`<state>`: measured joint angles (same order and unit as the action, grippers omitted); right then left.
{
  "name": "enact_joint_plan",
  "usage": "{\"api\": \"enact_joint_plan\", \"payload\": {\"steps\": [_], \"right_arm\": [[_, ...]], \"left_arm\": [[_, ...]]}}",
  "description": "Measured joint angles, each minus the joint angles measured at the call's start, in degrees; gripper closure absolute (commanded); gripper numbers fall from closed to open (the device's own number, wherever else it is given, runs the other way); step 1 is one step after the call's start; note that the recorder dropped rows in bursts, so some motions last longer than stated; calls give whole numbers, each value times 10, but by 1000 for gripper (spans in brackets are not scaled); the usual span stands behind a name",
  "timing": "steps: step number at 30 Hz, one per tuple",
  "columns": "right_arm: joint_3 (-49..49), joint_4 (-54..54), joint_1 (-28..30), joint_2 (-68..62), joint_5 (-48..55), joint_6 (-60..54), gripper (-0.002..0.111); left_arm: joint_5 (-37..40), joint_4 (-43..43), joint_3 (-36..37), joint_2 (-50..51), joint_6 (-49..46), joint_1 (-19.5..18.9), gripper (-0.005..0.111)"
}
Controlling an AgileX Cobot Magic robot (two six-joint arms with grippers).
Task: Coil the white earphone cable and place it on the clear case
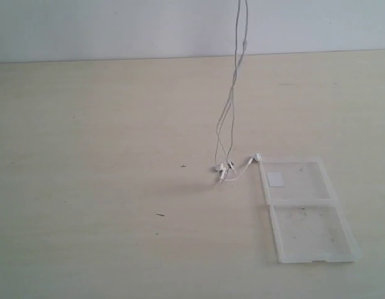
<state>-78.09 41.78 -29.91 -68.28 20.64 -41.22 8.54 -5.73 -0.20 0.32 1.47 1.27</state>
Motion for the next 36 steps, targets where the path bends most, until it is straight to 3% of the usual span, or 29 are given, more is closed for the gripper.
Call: {"api": "enact_joint_plan", "payload": {"steps": [16,19,24,33,34,36], "right_arm": [[0,0,0,0,6,-6,108],[0,0,0,0,8,-6,108],[0,0,0,-1,10,-6,108],[0,0,0,-3,14,-7,108],[0,0,0,-3,14,-7,108],[0,0,0,-3,14,-7,108]], "left_arm": [[0,-1,0,0,-3,0,107],[-33,-5,1,0,-15,0,107],[-89,11,2,0,103,0,107],[-163,12,2,0,229,0,107],[-169,4,2,0,251,0,107],[-207,-92,2,3,349,0,107]]}}
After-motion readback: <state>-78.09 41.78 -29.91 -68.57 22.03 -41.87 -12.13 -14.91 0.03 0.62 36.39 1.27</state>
